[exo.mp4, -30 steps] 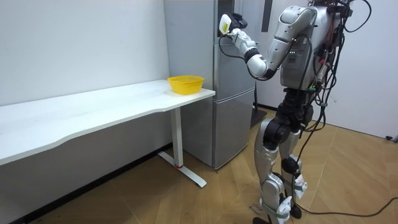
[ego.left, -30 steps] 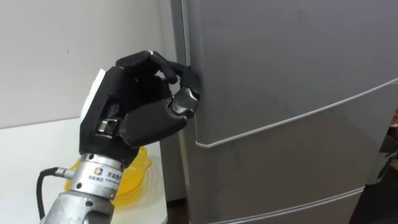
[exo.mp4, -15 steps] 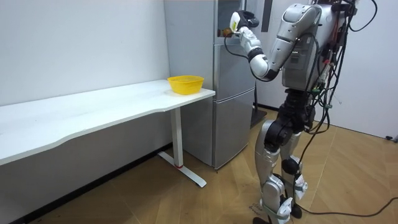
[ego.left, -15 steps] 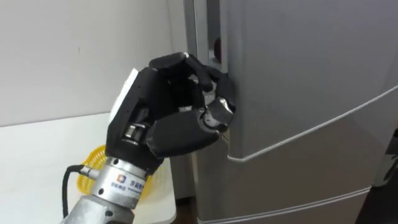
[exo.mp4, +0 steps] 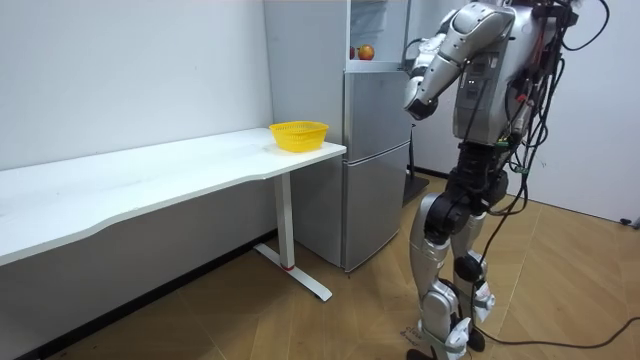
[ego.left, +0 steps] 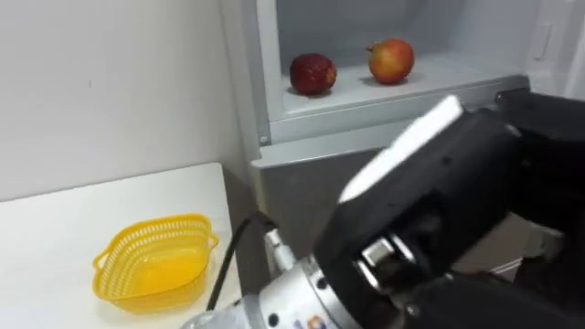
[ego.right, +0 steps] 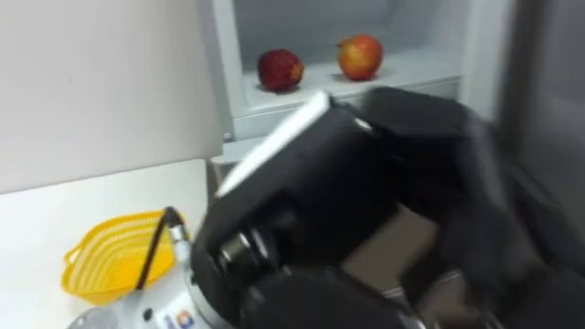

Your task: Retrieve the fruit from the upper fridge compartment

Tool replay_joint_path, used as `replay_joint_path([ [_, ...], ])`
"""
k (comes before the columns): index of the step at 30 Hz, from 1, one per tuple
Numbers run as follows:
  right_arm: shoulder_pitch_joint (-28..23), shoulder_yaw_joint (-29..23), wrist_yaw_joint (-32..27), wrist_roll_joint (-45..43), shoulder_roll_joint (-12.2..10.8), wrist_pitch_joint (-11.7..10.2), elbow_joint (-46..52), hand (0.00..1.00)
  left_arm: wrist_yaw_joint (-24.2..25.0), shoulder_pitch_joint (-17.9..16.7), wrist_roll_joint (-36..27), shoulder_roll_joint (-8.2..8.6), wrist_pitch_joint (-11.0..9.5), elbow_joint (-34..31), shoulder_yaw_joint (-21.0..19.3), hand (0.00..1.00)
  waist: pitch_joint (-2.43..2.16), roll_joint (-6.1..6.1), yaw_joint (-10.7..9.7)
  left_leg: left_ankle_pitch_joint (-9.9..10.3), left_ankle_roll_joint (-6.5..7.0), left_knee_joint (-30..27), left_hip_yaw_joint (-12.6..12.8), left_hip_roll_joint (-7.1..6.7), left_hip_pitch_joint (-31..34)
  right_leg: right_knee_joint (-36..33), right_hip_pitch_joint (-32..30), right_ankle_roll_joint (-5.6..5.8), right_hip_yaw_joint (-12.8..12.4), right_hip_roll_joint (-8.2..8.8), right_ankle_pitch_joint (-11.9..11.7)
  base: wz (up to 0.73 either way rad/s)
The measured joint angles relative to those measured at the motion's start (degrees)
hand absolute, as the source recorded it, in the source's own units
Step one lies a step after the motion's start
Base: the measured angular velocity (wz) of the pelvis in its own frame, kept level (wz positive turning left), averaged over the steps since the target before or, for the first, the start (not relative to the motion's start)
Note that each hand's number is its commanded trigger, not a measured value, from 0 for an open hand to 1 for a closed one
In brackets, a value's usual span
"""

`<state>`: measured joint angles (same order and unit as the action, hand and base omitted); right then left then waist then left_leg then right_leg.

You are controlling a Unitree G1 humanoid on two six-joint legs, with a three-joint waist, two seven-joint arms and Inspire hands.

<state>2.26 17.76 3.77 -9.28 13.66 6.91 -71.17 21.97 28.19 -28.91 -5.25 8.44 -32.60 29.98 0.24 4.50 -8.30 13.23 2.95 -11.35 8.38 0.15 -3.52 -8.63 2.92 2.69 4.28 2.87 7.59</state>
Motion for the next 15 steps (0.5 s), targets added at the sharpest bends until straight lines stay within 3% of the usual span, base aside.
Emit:
replay_joint_path([
  [5, 0.1, 0.7, -0.1, 0.2, -0.3, -0.3, 0.1, 0.0, 3.8, 0.6, -1.0, 0.81, -0.1, 0.6, 2.6, 1.0, 0.21, -0.31, -1.4, -0.3, -0.45, 0.1, 0.2, -0.01, -0.3, -0.1, 0.1, -0.24, -0.5, -0.48, 0.2, -0.02],
  [6, 0.2, 1.1, -0.3, 0.4, -0.4, -0.6, 0.1, 0.0, 4.3, 0.6, -1.0, 1.21, -0.1, 0.6, 3.5, 0.87, 0.36, -0.54, -1.5, -0.3, -0.51, 0.1, 0.2, 0.02, -0.3, 0.0, 0.0, -0.3, -0.6, -0.58, 0.1, 0.0],
  [7, 0.2, 1.2, -0.5, 0.5, -0.4, -0.6, 0.1, 0.0, 4.6, 0.6, -1.0, 1.54, -0.1, 0.7, 3.8, 0.15, 0.45, -0.66, -1.5, -0.3, -0.53, 0.1, 0.2, 0.04, -0.3, 0.0, 0.0, -0.33, -0.6, -0.61, 0.1, 0.0],
  [8, 0.5, 1.3, -0.7, 0.9, -0.7, -0.6, 0.1, 0.0, 5.0, 0.6, -1.0, 2.22, -0.1, 0.7, 4.5, 0.0, 0.56, -0.83, -1.6, -0.3, -0.55, 0.1, 0.1, 0.09, -0.2, 0.0, 0.0, -0.38, -0.6, -0.65, 0.2, 0.0],
  [15, 1.6, 3.6, -2.4, 1.1, -1.3, -0.6, -0.1, 0.0, 5.4, 1.1, -1.4, 3.94, -0.1, 3.1, 5.9, 0.0, 0.76, -1.13, -2.5, -0.3, -0.56, 0.1, -0.4, 0.0, 0.7, 0.0, -1.0, -0.52, -1.1, -0.68, 0.3, 0.02],
])
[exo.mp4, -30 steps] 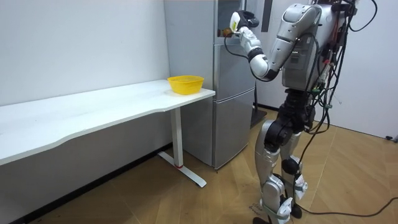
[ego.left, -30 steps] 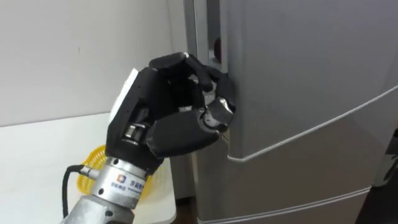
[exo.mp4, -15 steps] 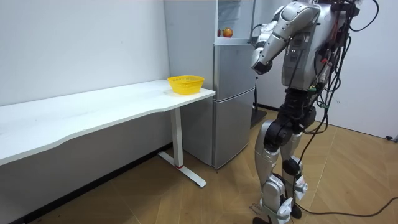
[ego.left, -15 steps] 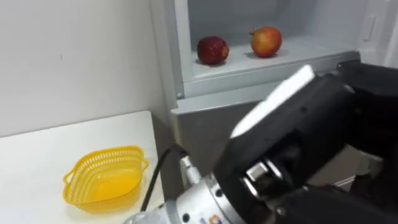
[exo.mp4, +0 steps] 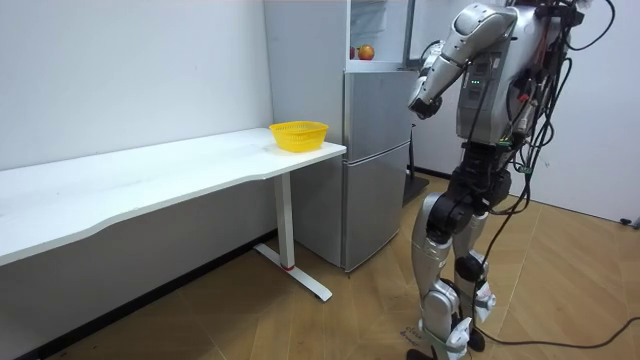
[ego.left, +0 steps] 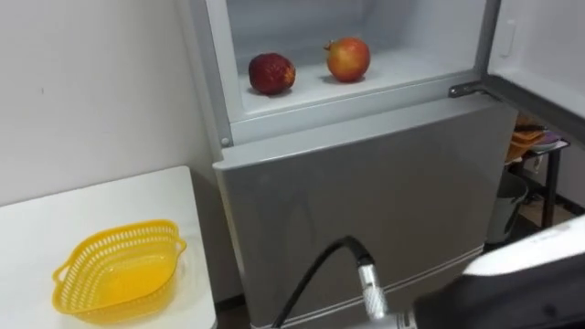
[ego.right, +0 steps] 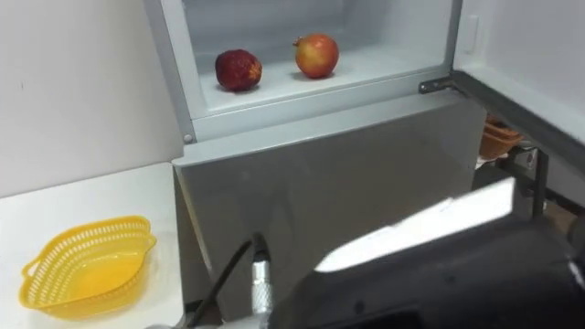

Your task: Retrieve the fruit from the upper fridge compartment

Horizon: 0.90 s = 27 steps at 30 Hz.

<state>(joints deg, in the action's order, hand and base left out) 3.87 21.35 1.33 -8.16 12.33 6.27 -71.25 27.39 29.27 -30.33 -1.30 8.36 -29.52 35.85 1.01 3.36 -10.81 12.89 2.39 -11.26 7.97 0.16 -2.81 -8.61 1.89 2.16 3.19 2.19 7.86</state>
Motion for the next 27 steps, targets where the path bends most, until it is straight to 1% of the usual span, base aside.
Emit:
replay_joint_path([
  [2, 0.0, 0.0, -0.4, 0.5, -0.1, -0.1, -0.4, 0.0, 0.0, 0.0, -1.6, -0.02, 0.0, 0.4, 0.3, 0.0, 0.02, -0.06, 0.0, 0.0, -0.02, 0.0, 0.1, 0.03, 0.0, 0.0, 0.0, -0.07, 0.0, -0.01, 0.0, 0.0],
  [7, -0.3, 0.0, -1.3, 0.9, -0.1, -0.5, -0.4, 0.0, 0.0, 0.0, -1.6, -0.22, -0.1, 0.7, 0.3, 0.0, 0.05, -0.09, 0.3, 0.0, -0.04, 0.1, 0.6, 0.11, -0.2, 0.0, 0.0, -0.21, -0.1, -0.02, 0.2, -0.02],
  [10, -0.4, -0.1, -1.6, 1.1, -0.4, -0.6, -0.4, 0.0, 0.0, -0.7, -1.5, -1.4, -0.2, 2.9, -0.3, 0.0, 0.27, -0.44, 1.0, -0.2, -0.25, 0.8, 1.3, 0.24, -1.0, -0.2, 0.3, -0.29, -0.8, -0.23, 0.2, -0.14],
  [11, -0.6, -0.1, -1.6, 1.7, -0.4, -0.6, -0.4, 0.0, 0.0, -1.1, -1.4, -2.19, -0.1, 3.7, -0.7, 0.0, 0.44, -0.69, 1.4, -0.2, -0.31, 0.9, 1.3, 0.29, -1.0, -0.2, 0.2, -0.32, -0.8, -0.27, 0.2, 0.0],
  [12, -0.8, -0.1, -1.4, 2.2, -0.4, -0.6, -0.4, 0.0, 0.0, -2.2, -1.4, -2.76, -0.1, 3.7, -1.7, 0.0, 0.55, -0.88, 1.9, -0.2, -0.36, 0.9, 1.3, 0.32, -1.0, -0.2, 0.1, -0.33, -0.9, -0.32, 0.2, 0.0],
  [13, -0.8, -0.1, -1.2, 2.3, -0.4, -0.6, -0.4, 0.0, 0.0, -2.8, -1.4, -2.9, -0.1, 3.7, -2.3, 0.0, 0.52, -0.96, 2.1, -0.2, -0.36, 0.9, 1.3, 0.33, -0.9, -0.2, 0.1, -0.34, -0.8, -0.32, 0.2, 0.0],
  [15, -1.0, -0.1, -1.0, 2.6, -0.4, -0.5, -0.5, 0.0, -0.1, -4.5, -1.4, -3.25, -0.1, 3.6, -4.4, 0.0, 0.45, -1.19, 3.5, -0.2, -0.36, 0.9, 1.3, 0.3, -0.9, -0.2, 0.0, -0.34, -0.9, -0.32, 0.2, 0.0],
  [16, -1.0, -0.1, -0.8, 2.6, -0.4, -0.5, -0.6, 0.0, -0.2, -4.8, -1.4, -3.44, -0.1, 3.6, -4.7, 0.0, 0.39, -1.33, 3.8, -0.2, -0.36, 0.9, 1.3, 0.3, -0.9, -0.1, 0.1, -0.34, -0.8, -0.32, 0.2, 0.0],
  [17, -1.1, -0.1, -0.6, 2.6, -0.6, -0.5, -0.8, 0.0, -0.2, -5.7, -1.3, -3.75, -0.1, 3.5, -5.3, 0.0, 0.24, -1.61, 4.6, -0.2, -0.36, 0.9, 1.2, 0.31, -0.9, -0.1, 0.1, -0.34, -0.8, -0.33, 0.2, 0.04],
  [18, -1.1, -0.1, -0.5, 2.9, -0.8, -0.5, -1.4, 0.0, -0.3, -6.8, -1.1, -3.88, -0.1, 3.5, -6.1, 0.0, -0.02, -1.86, 5.2, -0.2, -0.37, 0.8, 1.2, 0.35, -0.8, -0.1, 0.1, -0.36, -0.7, -0.34, 0.2, 0.0],
  [19, -1.1, -0.2, -0.4, 2.9, -0.9, -0.5, -1.6, 0.0, -0.3, -7.5, -0.4, -3.91, -0.2, 3.4, -6.7, 0.0, -0.21, -1.83, 5.5, -0.2, -0.37, 0.8, 1.2, 0.35, -0.9, -0.1, 0.2, -0.37, -0.7, -0.35, 0.2, 0.0],
  [20, -1.4, -0.2, -0.3, 3.2, -1.0, -0.9, -1.9, 0.0, -0.8, -9.1, 0.8, -3.99, -0.3, 3.1, -7.9, 0.0, -0.35, -2.14, 6.3, -0.2, -0.37, 0.8, 1.2, 0.38, -0.9, -0.1, 0.3, -0.39, -0.7, -0.36, 0.2, 0.0],
  [21, -1.9, -0.5, -0.1, 3.7, -0.9, -1.7, -2.4, 0.0, -1.3, -11.3, 1.0, -4.44, -0.9, 3.1, -9.4, 0.0, -0.4, -2.22, 6.8, -0.2, -0.38, 0.8, 1.0, 0.39, -1.2, -0.1, 0.6, -0.4, -0.6, -0.38, 0.2, 0.0],
  [22, -2.0, -1.0, 0.1, 3.9, -0.9, -2.0, -2.6, 0.0, -1.8, -12.5, 1.0, -5.04, -1.5, 3.1, -10.2, 0.0, -0.29, -2.39, 6.9, -0.2, -0.38, 0.9, 0.7, 0.39, -1.4, -0.1, 0.9, -0.4, -0.5, -0.38, 0.2, 0.05],
  [24, -3.5, -3.3, 0.1, 5.5, -0.9, -2.7, -2.8, 0.0, -4.1, -17.2, 2.0, -7.63, -1.8, 3.1, -14.8, 0.0, -0.36, -2.45, 8.2, -0.2, -0.38, 0.8, 0.7, 0.47, -1.9, 0.0, 1.8, -0.42, 0.2, -0.39, 0.2, 0.05],
  [25, -3.9, -4.2, 0.1, 5.7, -0.9, -2.8, -2.7, 0.0, -4.8, -18.3, 2.7, -7.92, -1.9, 3.1, -16.3, 0.0, -0.37, -2.46, 8.4, -0.2, -0.38, 0.8, 0.7, 0.47, -2.0, 0.0, 1.9, -0.42, 0.2, -0.39, 0.2, 0.08],
  [26, -4.9, -5.8, 0.1, 5.7, -1.0, -3.3, -2.6, 0.0, -6.7, -20.3, 5.0, -8.45, -2.1, 3.0, -19.3, 0.0, -0.4, -2.49, 9.1, -0.2, -0.39, 0.8, 0.5, 0.46, -2.0, 0.0, 2.0, -0.49, 0.4, -0.39, 0.3, 0.13],
  [27, -5.6, -7.3, 0.1, 5.9, -1.0, -3.6, -2.5, 0.0, -8.8, -21.5, 7.0, -8.77, -2.1, 3.0, -22.1, 0.0, -0.41, -2.51, 9.7, -0.2, -0.4, 0.8, -0.1, 0.43, -1.7, 0.0, 2.0, -0.49, 0.9, -0.35, 0.3, 0.2],
])
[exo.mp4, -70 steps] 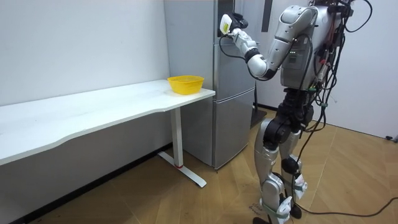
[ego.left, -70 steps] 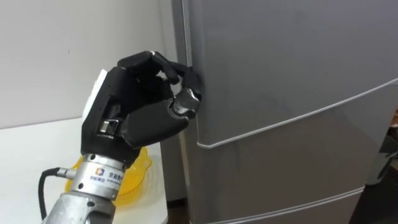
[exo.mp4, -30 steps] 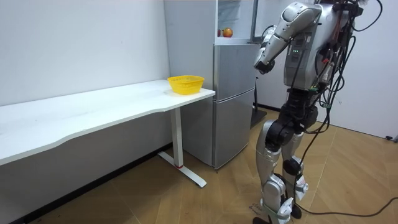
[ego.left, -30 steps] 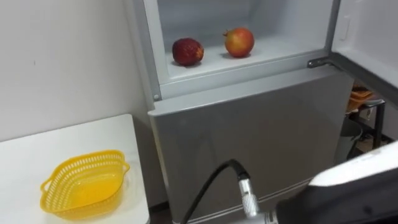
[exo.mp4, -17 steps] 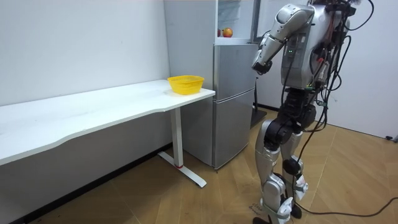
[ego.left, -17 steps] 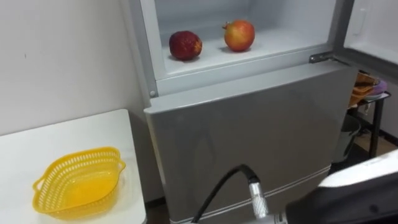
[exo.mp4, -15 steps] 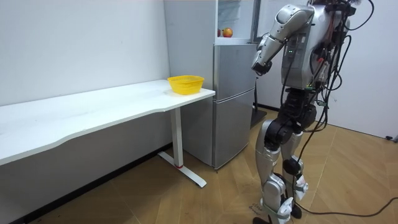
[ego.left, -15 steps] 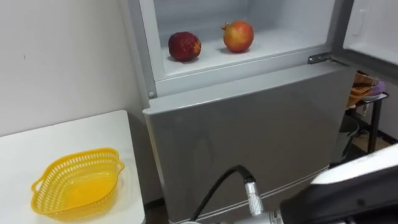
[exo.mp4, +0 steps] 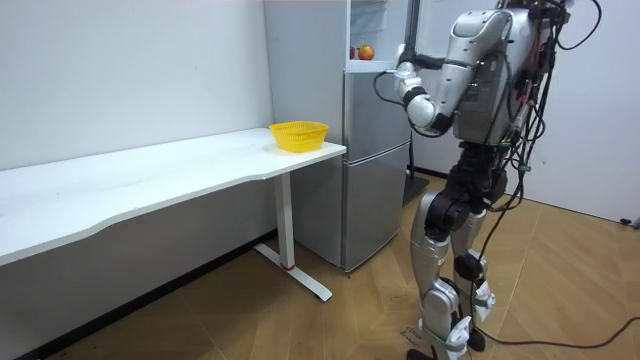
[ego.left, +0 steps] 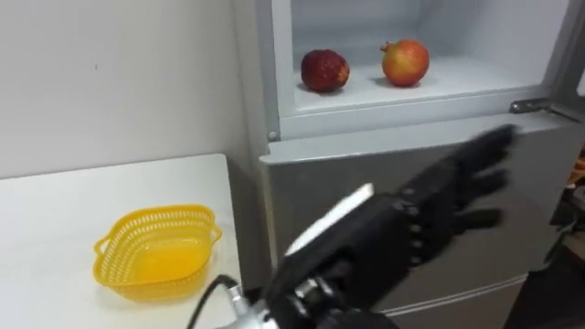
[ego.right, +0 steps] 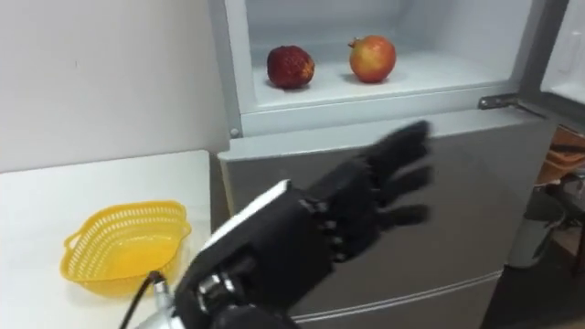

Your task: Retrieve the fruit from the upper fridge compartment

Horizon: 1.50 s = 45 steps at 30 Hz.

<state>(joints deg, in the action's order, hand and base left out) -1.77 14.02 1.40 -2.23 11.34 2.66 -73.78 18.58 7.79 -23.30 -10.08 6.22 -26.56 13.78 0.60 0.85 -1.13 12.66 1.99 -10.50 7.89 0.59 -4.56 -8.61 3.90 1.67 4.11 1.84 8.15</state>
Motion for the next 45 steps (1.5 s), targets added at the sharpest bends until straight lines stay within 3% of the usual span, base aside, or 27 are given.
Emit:
replay_joint_path([
  [2, -0.6, -1.5, -0.1, 1.1, -0.1, -0.2, 0.1, 0.0, -3.1, -1.8, 1.7, 0.01, -0.3, -0.7, -4.4, 0.0, -0.06, -0.07, 0.7, 0.0, -0.05, 0.0, -0.5, -0.04, 0.1, 0.0, 0.0, 0.0, 0.8, 0.1, 0.0, 0.19],
  [4, -1.4, -1.9, -0.1, 2.6, -0.1, -0.3, 0.0, 0.0, -6.7, -3.1, 4.0, 0.23, -1.8, -1.4, -7.9, 0.0, -0.23, -0.18, 2.3, 0.0, -0.1, 0.0, -1.1, -0.06, 0.0, 0.0, 0.4, 0.0, 0.9, 0.07, 0.0, 0.11],
  [7, -3.3, -3.1, 0.0, 3.3, -0.2, -1.4, 0.0, 0.0, -13.3, -4.7, 5.7, 0.85, -5.3, -1.8, -12.9, 0.0, -0.61, -0.36, 4.0, 0.0, -0.18, 0.0, -2.0, -0.08, -0.8, 0.0, 1.7, 0.01, 2.3, 0.09, 0.0, 0.19],
  [9, -4.3, -5.8, -0.5, 3.7, -0.2, -2.2, 0.4, 0.0, -18.9, -8.6, 8.2, 0.81, -8.1, -2.5, -18.4, 0.0, -1.18, 0.21, 5.0, 0.1, -0.32, 0.0, -2.8, -0.06, -1.1, 0.0, 2.2, 0.01, 3.4, 0.08, 0.0, 0.08],
  [14, -5.9, -10.6, -0.1, 5.0, -0.2, -3.2, 0.3, 0.0, -29.2, -15.1, 11.8, 0.37, -9.1, -2.0, -30.8, 0.0, -0.56, 1.02, 6.8, 0.2, -0.5, -0.1, -4.3, -0.13, -2.3, 0.1, 4.1, 0.05, 4.5, 0.1, 0.1, 0.14],
  [16, -6.4, -11.0, -0.2, 5.3, -0.2, -4.0, 0.2, 0.0, -34.0, -15.3, 11.9, 0.37, -10.0, -1.6, -35.2, 0.0, -0.33, 0.96, 7.8, 0.2, -0.51, -0.2, -4.6, -0.2, -2.3, 0.1, 4.3, 0.1, 4.6, 0.11, 0.2, 0.11],
  [17, -6.5, -11.2, -0.4, 5.3, -0.2, -4.1, 0.2, 0.0, -37.2, -15.8, 12.3, 0.4, -11.5, -1.5, -38.2, 0.0, -0.14, 1.12, 8.5, 0.2, -0.56, -0.2, -4.9, -0.26, -2.2, 0.3, 4.3, 0.12, 4.6, 0.14, 0.2, 0.03],
  [20, -7.7, -12.7, -0.8, 4.9, -0.2, -4.4, 0.7, 0.0, -43.4, -16.5, 11.5, 0.31, -13.9, 1.2, -45.5, 0.0, -0.21, 1.09, 10.6, 0.2, -0.59, -0.1, -4.8, -0.43, -2.3, 0.8, 4.5, -0.24, 4.6, 0.21, 0.5, 0.0],
  [24, -8.8, -13.6, -0.6, 4.4, -0.2, -3.6, 1.8, 0.0, -50.2, -18.8, 11.5, 0.36, -13.9, 7.9, -52.0, 0.0, -0.28, 1.2, 11.2, 0.3, -0.77, -0.3, -5.4, -0.53, -2.0, 0.9, 4.3, -0.45, 5.0, 0.25, 1.2, 0.08],
  [31, -9.6, -13.7, 0.7, 2.5, 0.2, -2.2, 3.5, 0.0, -55.4, -22.9, 7.1, 0.4, -13.7, 21.7, -48.2, 0.0, -0.48, 1.48, 10.4, 0.4, -0.89, 0.2, -5.6, -0.56, -3.0, 0.8, 5.0, -0.37, 5.4, 0.28, 1.6, 0.03],
  [34, -10.0, -14.8, 1.5, 1.8, 0.1, -1.6, 5.5, 0.0, -55.4, -23.7, 6.3, 0.43, -13.7, 31.5, -45.6, 0.0, -0.51, 1.46, 9.3, 0.4, -0.91, 0.3, -5.7, -0.54, -2.9, 0.8, 5.3, -0.38, 5.5, 0.28, 1.7, 0.0],
  [39, -10.1, -16.0, 3.1, 1.8, 0.1, -1.4, 5.7, 0.0, -50.7, -23.8, 3.1, 0.41, -13.7, 52.8, -38.1, 0.0, -0.61, 1.29, 8.9, 0.4, -0.96, 0.9, -4.9, -0.35, -3.4, 0.7, 5.2, -0.38, 5.2, 0.17, 1.7, -0.07],
  [45, -10.2, -16.6, 3.2, 1.8, 0.1, -1.3, 6.0, 0.0, -43.4, -24.9, 2.2, 0.53, -12.1, 72.0, -31.5, 0.0, -0.67, 0.78, 7.6, 0.6, -0.99, 1.0, -4.9, -0.3, -3.7, 0.8, 5.5, -0.38, 5.3, 0.11, 1.7, 0.01],
])
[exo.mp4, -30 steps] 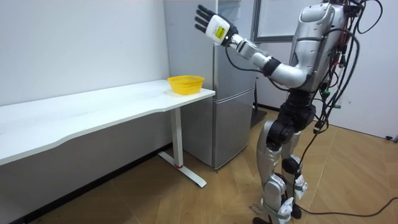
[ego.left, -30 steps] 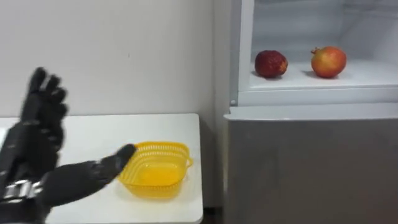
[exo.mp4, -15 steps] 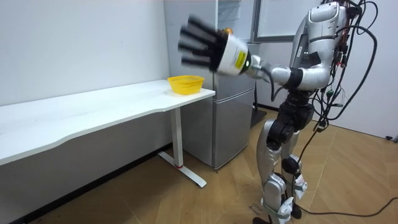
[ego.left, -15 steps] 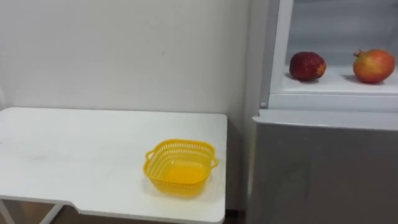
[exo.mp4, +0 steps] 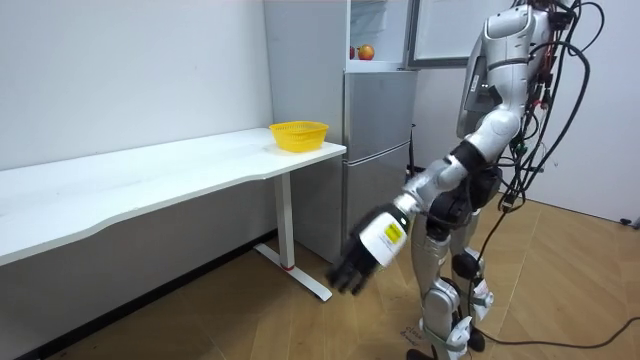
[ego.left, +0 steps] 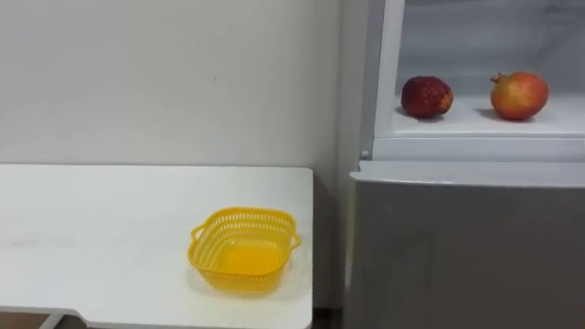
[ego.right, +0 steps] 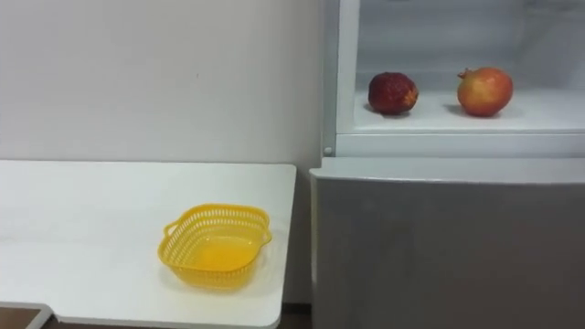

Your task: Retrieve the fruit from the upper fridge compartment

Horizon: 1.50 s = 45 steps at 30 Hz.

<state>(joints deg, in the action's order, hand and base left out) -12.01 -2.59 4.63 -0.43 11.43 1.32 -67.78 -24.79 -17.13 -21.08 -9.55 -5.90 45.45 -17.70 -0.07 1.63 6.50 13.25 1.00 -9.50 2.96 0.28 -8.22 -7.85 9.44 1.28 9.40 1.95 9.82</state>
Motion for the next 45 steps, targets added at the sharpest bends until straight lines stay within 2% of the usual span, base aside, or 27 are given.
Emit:
replay_joint_path([
  [4, -0.1, -1.0, -0.7, 0.6, 0.0, -0.1, 0.7, 0.0, 3.6, 0.0, 0.1, 0.06, 0.6, 6.1, 1.6, 0.0, 0.07, 0.1, -0.2, 0.1, 0.0, 0.0, 0.1, 0.02, 0.3, -0.1, -0.3, 0.0, 0.0, 0.01, 0.0, 0.0],
  [5, 0.2, -1.1, -1.0, 1.0, 0.0, -0.1, 0.8, 0.0, 4.5, 0.4, 0.6, 0.05, 0.6, 8.8, 2.6, 0.0, 0.27, -0.01, -0.5, 0.1, 0.0, -0.1, 0.2, 0.01, 0.5, -0.1, -0.4, 0.0, 0.0, 0.03, 0.0, 0.0],
  [8, 0.4, -1.1, -2.3, 2.0, -0.2, -0.9, 1.1, 0.0, 7.0, 0.8, 2.0, 0.36, 1.1, 13.7, 3.4, 0.0, 0.36, 0.0, -1.4, 0.1, -0.01, -0.1, 0.2, 0.01, 0.7, -0.1, -0.5, 0.0, 0.1, 0.04, 0.0, 0.0],
  [11, 0.7, -1.1, -3.4, 3.5, -0.3, -1.2, 2.5, 0.0, 8.2, 0.8, 6.9, 1.01, 1.4, 14.5, 4.5, 0.0, 0.37, 0.01, -1.5, 0.1, -0.01, -0.2, 0.7, 0.06, 0.9, 0.0, -0.8, 0.0, -0.3, 0.02, 0.0, -0.06],
  [12, 1.2, -1.0, -3.7, 4.0, -0.2, -1.5, 3.3, 0.0, 9.1, 0.9, 8.6, 1.47, 1.4, 14.5, 5.0, 0.0, 0.18, -0.25, -1.5, 0.1, -0.01, -0.1, 1.1, 0.06, 1.0, -0.1, -1.1, -0.01, -0.7, 0.01, 0.0, -0.13],
  [14, 2.7, -1.1, -4.3, 4.1, -0.2, -2.2, 3.5, 0.0, 10.5, 1.2, 11.2, 1.83, 1.4, 15.9, 5.7, 0.0, 0.15, -0.32, -1.8, 0.1, 0.01, -0.1, 1.5, 0.04, 0.9, -0.2, -1.3, -0.01, -1.1, 0.02, 0.0, -0.11],
  [15, 3.7, -1.1, -4.7, 4.0, -0.3, -3.0, 3.6, 0.0, 11.1, 2.1, 13.0, 1.9, 1.7, 16.6, 6.3, 0.0, 0.13, -0.47, -2.5, 0.1, 0.03, -0.2, 1.5, 0.0, 0.8, -0.2, -1.3, -0.01, -1.1, 0.05, 0.0, -0.04],
  [17, 5.0, -1.2, -5.8, 3.9, -0.4, -3.1, 4.7, 0.0, 12.5, 2.2, 15.1, 1.99, 1.8, 16.7, 7.2, 0.0, 0.1, -0.83, -3.2, 0.1, 0.03, -0.2, 1.5, -0.01, 0.8, -0.2, -1.3, 0.0, -1.0, 0.09, 0.0, 0.0],
  [19, 4.8, -1.2, -7.2, 3.9, -0.4, -2.8, 10.8, 0.0, 14.1, 2.6, 17.0, 2.05, 2.1, 16.7, 7.2, 0.0, 0.23, -1.09, -3.6, 0.0, 0.03, -0.1, 1.5, 0.02, 0.8, -0.2, -1.4, 0.0, -0.8, 0.09, 0.0, 0.0],
  [22, 4.7, -1.5, -10.4, 3.1, -0.8, -2.8, 25.5, 0.0, 15.7, 3.1, 19.3, 2.08, 2.9, 16.4, 9.1, 0.0, 0.28, -1.43, -5.0, 0.0, 0.03, -0.2, 1.5, 0.02, 1.1, -0.3, -1.6, 0.0, -0.8, 0.11, 0.0, 0.0],
  [24, 4.8, -1.5, -13.2, 3.2, -0.8, -4.7, 35.1, 0.0, 16.5, 3.8, 20.0, 2.1, 2.9, 16.5, 10.1, 0.0, 0.21, -1.74, -4.9, 0.0, 0.03, -0.2, 1.5, 0.02, 1.0, -0.2, -1.6, 0.0, -0.8, 0.08, 0.0, 0.0],
  [27, 4.4, -1.5, -15.4, 3.2, -0.9, -5.7, 45.9, 0.0, 16.7, 3.6, 21.7, 2.09, 2.7, 16.5, 9.9, 0.0, 0.17, -2.23, -4.6, 0.0, 0.02, 0.1, 1.6, 0.06, 0.8, -0.1, -1.5, 0.0, -0.8, 0.03, 0.0, 0.0],
  [31, 4.8, -3.1, -17.6, 3.0, -0.8, -6.5, 54.0, 0.0, 17.2, 2.9, 22.2, 1.98, 2.7, 16.6, 9.3, 0.0, 0.37, -2.69, -4.6, 0.0, 0.03, 0.2, 1.6, 0.05, 1.0, -0.2, -1.8, 0.0, -0.9, 0.01, 0.0, 0.0],
  [34, 5.3, -4.9, -20.4, 2.2, -0.6, -6.9, 60.4, 0.0, 18.2, 2.0, 26.0, 1.86, 2.8, 16.5, 8.6, 0.0, 0.31, -2.87, -4.6, 0.0, 0.03, 0.2, 1.6, 0.04, 1.7, -0.3, -2.5, 0.0, -0.8, 0.01, 0.0, 0.0],
  [38, 7.5, -5.7, -23.6, -0.4, 1.0, -6.9, 66.6, 0.0, 18.7, 1.5, 28.2, 1.7, 3.1, 16.5, 8.3, 0.0, 0.31, -3.08, -4.5, 0.0, 0.03, 0.1, 1.6, 0.12, 1.7, -0.6, -2.7, 0.0, -0.3, 0.01, 0.0, 0.0],
  [41, 9.1, -5.7, -24.6, -2.6, 2.4, -7.0, 70.1, 0.0, 19.3, 1.4, 29.6, 1.37, 3.6, 16.6, 7.9, 0.0, 0.14, -3.74, -4.2, 0.0, 0.03, -0.1, 1.6, 0.16, 1.6, -0.8, -2.6, 0.0, 0.0, 0.01, 0.0, 0.0],
  [45, 13.2, -5.8, -25.6, -4.6, 2.6, -7.1, 73.4, 0.0, 20.6, 1.3, 30.8, 1.17, 4.3, 16.6, 7.8, 0.0, 0.04, -4.31, -4.4, 0.0, 0.02, -0.7, 1.5, 0.17, 1.6, -0.8, -2.1, 0.0, 0.2, 0.04, 0.0, 0.02],
])
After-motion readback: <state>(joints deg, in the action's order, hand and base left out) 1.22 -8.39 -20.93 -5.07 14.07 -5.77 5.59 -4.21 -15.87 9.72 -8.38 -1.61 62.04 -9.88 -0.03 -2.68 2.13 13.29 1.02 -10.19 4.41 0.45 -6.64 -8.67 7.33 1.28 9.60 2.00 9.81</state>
